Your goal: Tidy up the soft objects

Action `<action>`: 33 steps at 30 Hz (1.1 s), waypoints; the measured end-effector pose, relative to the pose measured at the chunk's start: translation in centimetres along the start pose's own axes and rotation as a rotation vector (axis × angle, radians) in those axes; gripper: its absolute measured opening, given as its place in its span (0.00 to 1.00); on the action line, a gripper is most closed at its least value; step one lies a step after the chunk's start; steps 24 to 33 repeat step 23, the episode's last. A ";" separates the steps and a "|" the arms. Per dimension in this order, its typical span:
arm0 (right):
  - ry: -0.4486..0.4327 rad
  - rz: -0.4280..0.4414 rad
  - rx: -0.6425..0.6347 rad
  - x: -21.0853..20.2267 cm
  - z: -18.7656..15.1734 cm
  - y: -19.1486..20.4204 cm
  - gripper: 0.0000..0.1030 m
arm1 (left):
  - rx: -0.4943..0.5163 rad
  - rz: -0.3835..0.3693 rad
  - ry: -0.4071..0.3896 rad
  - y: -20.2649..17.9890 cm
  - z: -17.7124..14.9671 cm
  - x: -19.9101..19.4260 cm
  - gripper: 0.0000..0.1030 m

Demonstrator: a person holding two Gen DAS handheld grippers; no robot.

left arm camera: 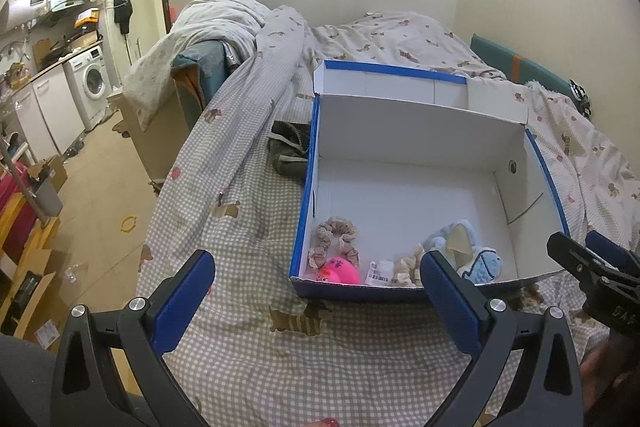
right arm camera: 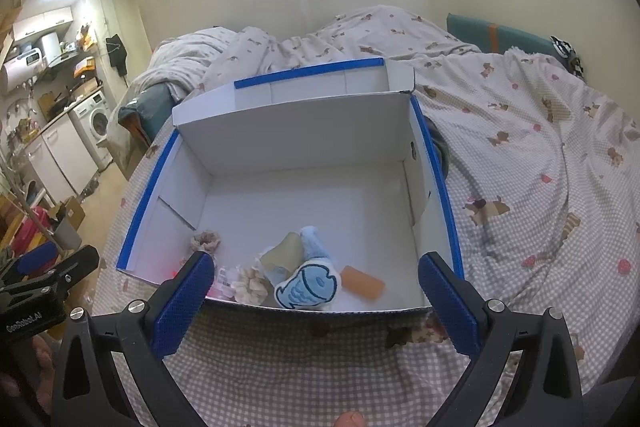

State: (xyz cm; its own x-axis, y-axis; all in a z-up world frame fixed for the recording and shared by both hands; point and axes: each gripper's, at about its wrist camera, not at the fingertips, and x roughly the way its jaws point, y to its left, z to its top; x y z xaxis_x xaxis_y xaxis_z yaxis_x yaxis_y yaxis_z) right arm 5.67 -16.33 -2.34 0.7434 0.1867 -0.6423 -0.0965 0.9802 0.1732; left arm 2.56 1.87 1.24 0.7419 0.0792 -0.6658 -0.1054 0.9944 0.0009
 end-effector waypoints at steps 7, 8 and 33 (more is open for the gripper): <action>-0.003 0.002 0.003 0.0 0.0 0.0 1.00 | 0.003 0.000 0.000 0.0 0.0 0.0 0.99; -0.002 0.002 0.003 0.1 -0.1 -0.1 1.00 | 0.002 0.000 0.000 0.0 0.1 -0.1 0.99; -0.001 0.007 -0.014 0.2 0.0 -0.1 1.00 | -0.005 -0.015 -0.006 0.0 0.4 -0.4 0.99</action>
